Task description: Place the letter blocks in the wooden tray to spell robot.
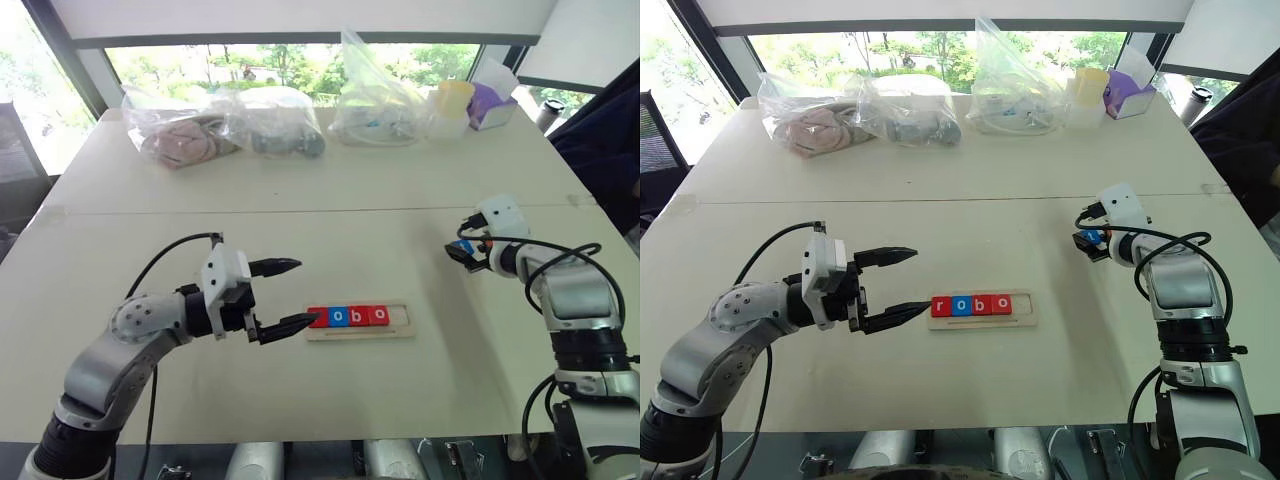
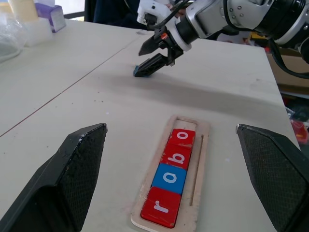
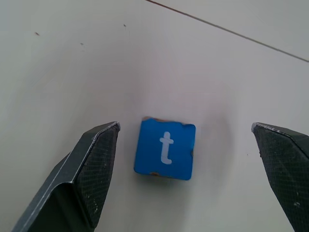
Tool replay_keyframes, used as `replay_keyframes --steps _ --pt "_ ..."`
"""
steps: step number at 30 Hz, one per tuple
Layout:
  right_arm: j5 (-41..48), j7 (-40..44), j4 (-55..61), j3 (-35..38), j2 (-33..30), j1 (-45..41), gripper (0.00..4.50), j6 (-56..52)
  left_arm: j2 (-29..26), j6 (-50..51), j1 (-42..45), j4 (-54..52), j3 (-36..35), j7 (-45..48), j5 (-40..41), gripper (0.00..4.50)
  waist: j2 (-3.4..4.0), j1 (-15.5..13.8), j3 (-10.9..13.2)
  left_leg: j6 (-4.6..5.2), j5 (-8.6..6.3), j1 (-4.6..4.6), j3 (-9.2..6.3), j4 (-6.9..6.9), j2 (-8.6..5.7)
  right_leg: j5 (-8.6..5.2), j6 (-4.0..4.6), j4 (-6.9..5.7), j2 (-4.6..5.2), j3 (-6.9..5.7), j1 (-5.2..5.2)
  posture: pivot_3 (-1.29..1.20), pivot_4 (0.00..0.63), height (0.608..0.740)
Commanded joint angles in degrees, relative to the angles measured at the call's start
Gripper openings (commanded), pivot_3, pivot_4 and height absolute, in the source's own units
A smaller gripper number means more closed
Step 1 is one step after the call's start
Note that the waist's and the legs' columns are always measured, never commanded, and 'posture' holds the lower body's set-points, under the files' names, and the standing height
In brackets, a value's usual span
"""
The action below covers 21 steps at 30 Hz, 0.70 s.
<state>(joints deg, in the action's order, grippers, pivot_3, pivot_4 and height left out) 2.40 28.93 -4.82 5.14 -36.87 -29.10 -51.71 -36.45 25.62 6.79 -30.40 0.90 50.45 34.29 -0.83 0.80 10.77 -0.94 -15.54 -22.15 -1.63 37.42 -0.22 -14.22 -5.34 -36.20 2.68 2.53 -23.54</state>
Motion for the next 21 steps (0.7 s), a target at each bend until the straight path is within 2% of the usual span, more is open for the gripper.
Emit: replay_keyframes --steps 1,4,9,14,18,21 --pt "1.83 -0.53 -0.35 1.67 0.93 -0.47 4.44 -2.58 0.03 -1.17 0.9 -0.63 -0.25 0.51 -0.1 4.5 0.0 0.01 0.0 0.0 0.0 0.0 0.0 0.0 0.0 0.0 0.0 0.0 -0.01 0.0 0.0 0.0 0.15 0.74" --pt "3.29 -1.44 -3.94 2.59 2.9 -1.69 3.61 -3.83 0.1 -1.4 1.15 -0.31 -0.2 0.62 -0.37 4.5 -0.02 0.2 -0.02 0.0 0.0 0.02 0.0 0.0 0.01 0.01 -0.02 0.0 -0.03 0.0 0.02 0.0 0.15 0.74" --pt "5.06 -1.69 -3.21 3.41 3.29 -1.88 1.16 -6.44 0.19 -1.45 1.23 -0.23 -0.21 0.62 -0.48 4.5 -0.04 0.1 -0.04 0.0 0.0 0.12 0.0 0.02 0.02 0.01 -0.01 0.0 -0.04 0.0 0.13 0.0 0.15 0.74" --pt "7.11 -4.57 6.8 6.55 3.89 1.27 1.16 -16.05 0.31 -1.51 1.08 -0.21 -0.22 0.7 -0.58 4.5 -0.03 -0.16 -0.04 0.0 0.0 0.09 -0.02 0.0 0.01 0.01 -0.01 0.01 -0.03 0.0 0.12 0.0 0.15 0.74" --pt "7.39 -9.45 25.94 12.28 9.07 7.97 1.16 -35.49 0.39 -1.72 0.8 -0.04 -0.31 0.97 -0.73 4.5 -0.01 -0.25 -0.06 0.0 0.0 -0.02 -0.12 -0.13 0.01 0.02 -0.04 0.0 -0.04 -0.05 0.01 0.0 0.15 0.74" --pt "8.72 -12.6 39.06 15.62 14.7 15.86 1.16 -40.71 0.54 -1.87 0.69 0.22 -0.18 1.13 -0.86 4.5 0.0 -0.26 -0.1 0.0 0.0 -0.05 -0.22 -0.21 0.03 0.02 -0.05 -0.01 -0.06 -0.09 -0.05 0.0 0.15 0.74"
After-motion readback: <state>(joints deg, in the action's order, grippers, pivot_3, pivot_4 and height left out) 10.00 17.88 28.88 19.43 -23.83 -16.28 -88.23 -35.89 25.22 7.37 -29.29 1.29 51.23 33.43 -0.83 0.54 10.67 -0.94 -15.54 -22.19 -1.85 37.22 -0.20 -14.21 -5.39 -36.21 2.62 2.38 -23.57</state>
